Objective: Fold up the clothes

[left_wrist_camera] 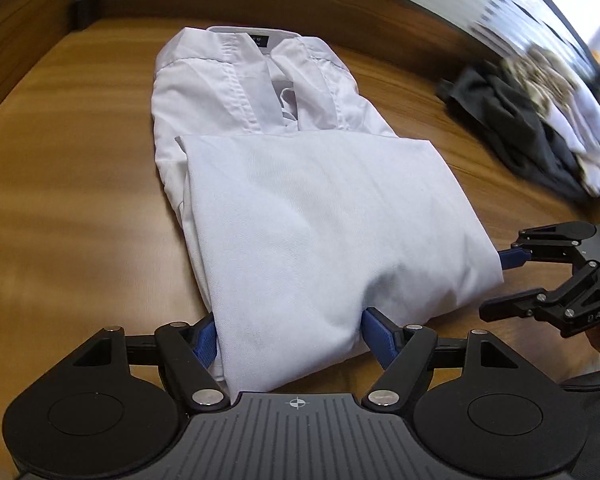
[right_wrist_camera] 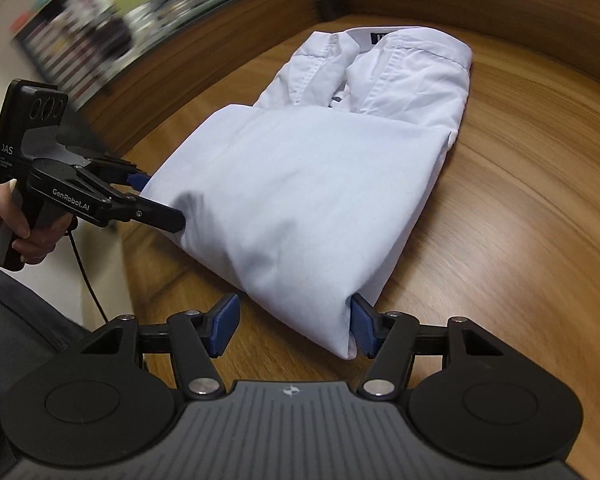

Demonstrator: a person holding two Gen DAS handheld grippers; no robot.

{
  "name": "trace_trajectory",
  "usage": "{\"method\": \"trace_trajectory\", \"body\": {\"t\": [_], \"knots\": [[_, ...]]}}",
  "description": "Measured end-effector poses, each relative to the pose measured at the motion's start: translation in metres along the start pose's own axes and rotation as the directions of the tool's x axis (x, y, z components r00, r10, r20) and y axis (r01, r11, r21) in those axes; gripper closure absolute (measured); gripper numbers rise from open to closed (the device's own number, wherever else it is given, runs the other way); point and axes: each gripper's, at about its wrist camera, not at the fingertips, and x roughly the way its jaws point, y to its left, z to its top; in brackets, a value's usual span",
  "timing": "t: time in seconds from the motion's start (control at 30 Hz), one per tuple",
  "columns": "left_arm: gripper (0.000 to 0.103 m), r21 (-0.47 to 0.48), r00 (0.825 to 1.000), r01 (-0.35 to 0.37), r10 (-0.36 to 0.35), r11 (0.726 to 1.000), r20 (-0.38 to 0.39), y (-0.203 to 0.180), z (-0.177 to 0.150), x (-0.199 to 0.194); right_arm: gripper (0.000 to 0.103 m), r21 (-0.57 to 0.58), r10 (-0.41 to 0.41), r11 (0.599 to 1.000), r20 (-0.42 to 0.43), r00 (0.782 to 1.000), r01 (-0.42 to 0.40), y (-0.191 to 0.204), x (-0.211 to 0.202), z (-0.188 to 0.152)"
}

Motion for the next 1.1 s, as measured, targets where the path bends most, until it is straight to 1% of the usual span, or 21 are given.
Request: {"method": "trace_trajectory", "body": {"t": [0.1, 0.2, 0.3, 0.4, 0.47, 0.63, 0.73, 0.8, 0.87, 0.9, 0.93, 0.97, 1.0, 1.03, 1.07, 1.1], "knots": [[0.028, 0.065, 0.999, 0.045, -0.044, 0.997, -0.009, 0.011, 0.019, 0.009, 0.032, 0.063, -0.085, 0.995, 0.042, 0.995, 0.082, 0.010, 0.009, 0.005], [0.028, 0.104, 0.996, 0.085, -0.084, 0.991, -0.015, 0.022, 0.037, 0.019, 0.032, 0.112, -0.175, 0.980, 0.066, 0.982, 0.167, 0.020, 0.017, 0.005], [0.028, 0.126, 0.994, 0.113, -0.113, 0.986, -0.013, 0.035, 0.050, 0.025, 0.032, 0.164, -0.254, 0.957, 0.078, 0.964, 0.239, 0.028, 0.024, 0.005], [0.028, 0.110, 0.991, 0.134, -0.135, 0.985, 0.001, 0.045, 0.064, 0.032, 0.032, 0.199, -0.313, 0.935, 0.078, 0.947, 0.293, 0.032, 0.029, 0.007], [0.028, 0.096, 0.989, 0.145, -0.147, 0.985, 0.015, 0.049, 0.075, 0.040, 0.032, 0.203, -0.338, 0.927, 0.076, 0.938, 0.317, 0.029, 0.032, 0.012], [0.028, 0.075, 0.982, 0.181, -0.184, 0.981, 0.045, 0.057, 0.084, 0.047, 0.032, 0.204, -0.390, 0.906, 0.067, 0.918, 0.370, 0.031, 0.044, 0.027], [0.028, 0.125, 0.979, 0.193, -0.199, 0.973, 0.040, 0.059, 0.078, 0.040, 0.031, 0.186, -0.404, 0.903, 0.051, 0.914, 0.388, 0.035, 0.044, 0.023], [0.028, 0.177, 0.979, 0.196, -0.204, 0.964, 0.027, 0.059, 0.070, 0.036, 0.028, 0.159, -0.410, 0.903, 0.047, 0.911, 0.398, 0.037, 0.043, 0.018], [0.029, 0.224, 0.978, 0.200, -0.208, 0.954, 0.010, 0.059, 0.063, 0.032, 0.028, 0.122, -0.416, 0.904, 0.043, 0.908, 0.409, 0.040, 0.043, 0.013], [0.031, 0.244, 0.979, 0.199, -0.205, 0.949, 0.000, 0.060, 0.059, 0.031, 0.028, 0.097, -0.420, 0.905, 0.041, 0.907, 0.415, 0.042, 0.044, 0.011], [0.036, 0.265, 0.980, 0.193, -0.198, 0.945, -0.008, 0.060, 0.055, 0.031, 0.028, 0.071, -0.423, 0.905, 0.040, 0.905, 0.420, 0.044, 0.045, 0.009], [0.038, 0.286, 0.983, 0.180, -0.185, 0.941, -0.008, 0.059, 0.052, 0.031, 0.028, 0.045, -0.427, 0.904, 0.039, 0.903, 0.425, 0.046, 0.046, 0.007], [0.043, 0.307, 0.985, 0.161, -0.170, 0.938, 0.002, 0.058, 0.050, 0.031, 0.029, 0.019, -0.430, 0.903, 0.038, 0.902, 0.430, 0.048, 0.047, 0.005], [0.051, 0.327, 0.988, 0.143, -0.156, 0.934, 0.013, 0.058, 0.048, 0.031, 0.029, -0.013, -0.437, 0.899, 0.042, 0.899, 0.438, 0.050, 0.047, 0.004], [0.055, 0.342, 0.990, 0.125, -0.141, 0.932, 0.024, 0.057, 0.047, 0.031, 0.033, -0.041, -0.443, 0.895, 0.046, 0.895, 0.445, 0.052, 0.047, 0.002], [0.063, 0.343, 0.991, 0.108, -0.128, 0.933, 0.034, 0.058, 0.047, 0.032, 0.041, -0.063, -0.451, 0.889, 0.050, 0.891, 0.454, 0.053, 0.048, 0.002]]}}
